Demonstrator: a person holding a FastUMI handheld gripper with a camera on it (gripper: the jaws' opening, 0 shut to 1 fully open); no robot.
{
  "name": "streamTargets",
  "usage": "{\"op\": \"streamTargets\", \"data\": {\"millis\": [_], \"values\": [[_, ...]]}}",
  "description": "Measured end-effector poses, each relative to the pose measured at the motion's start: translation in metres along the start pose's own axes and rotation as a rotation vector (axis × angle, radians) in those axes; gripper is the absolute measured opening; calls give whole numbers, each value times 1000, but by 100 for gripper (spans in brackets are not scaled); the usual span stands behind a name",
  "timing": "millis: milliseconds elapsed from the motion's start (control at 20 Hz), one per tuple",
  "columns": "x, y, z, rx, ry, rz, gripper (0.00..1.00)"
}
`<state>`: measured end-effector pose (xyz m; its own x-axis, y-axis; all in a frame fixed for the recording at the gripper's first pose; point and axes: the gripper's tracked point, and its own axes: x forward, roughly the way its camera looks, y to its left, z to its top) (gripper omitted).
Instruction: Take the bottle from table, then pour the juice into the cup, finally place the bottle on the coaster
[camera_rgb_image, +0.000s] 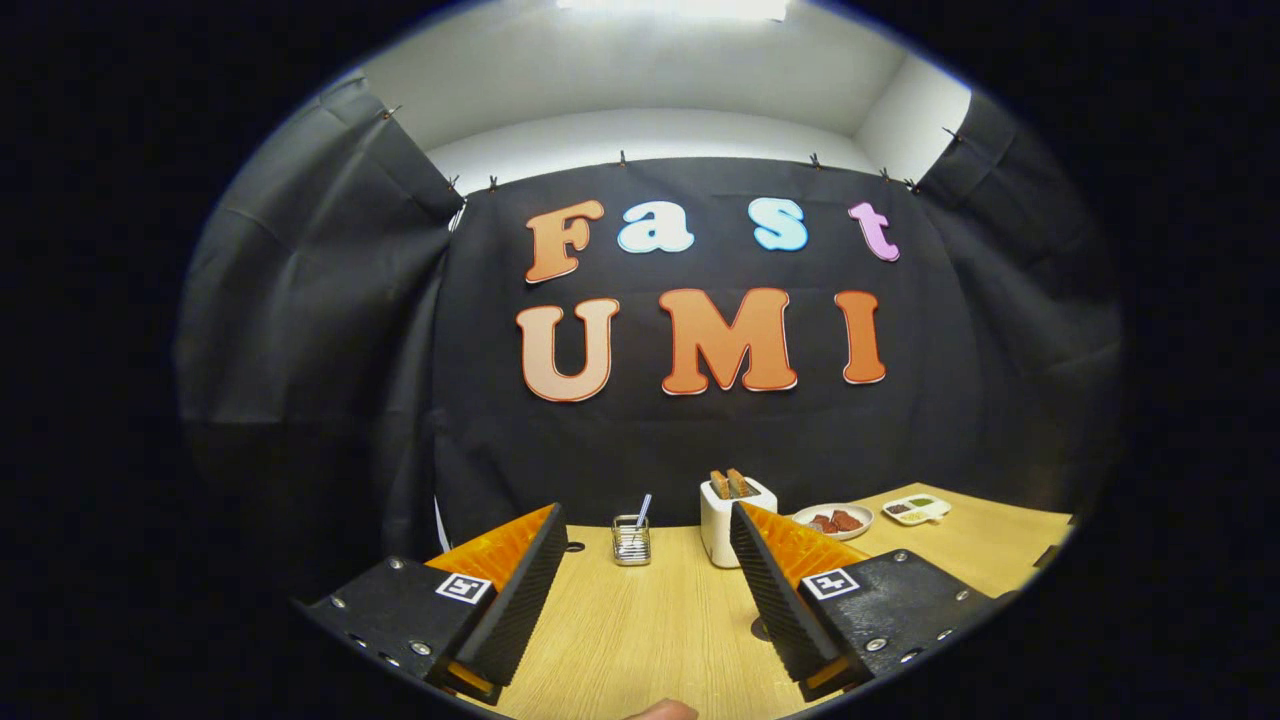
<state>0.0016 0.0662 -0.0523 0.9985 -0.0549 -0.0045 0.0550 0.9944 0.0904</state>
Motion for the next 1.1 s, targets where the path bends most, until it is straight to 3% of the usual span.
{"op": "streamTargets", "data": {"millis": [400, 700, 1100], "values": [[-20, 29, 53, -26, -75, 86, 97], [-27, 7, 54, -76, -96, 27, 97], [-22, -2, 46, -112, -98, 69, 97]]}}
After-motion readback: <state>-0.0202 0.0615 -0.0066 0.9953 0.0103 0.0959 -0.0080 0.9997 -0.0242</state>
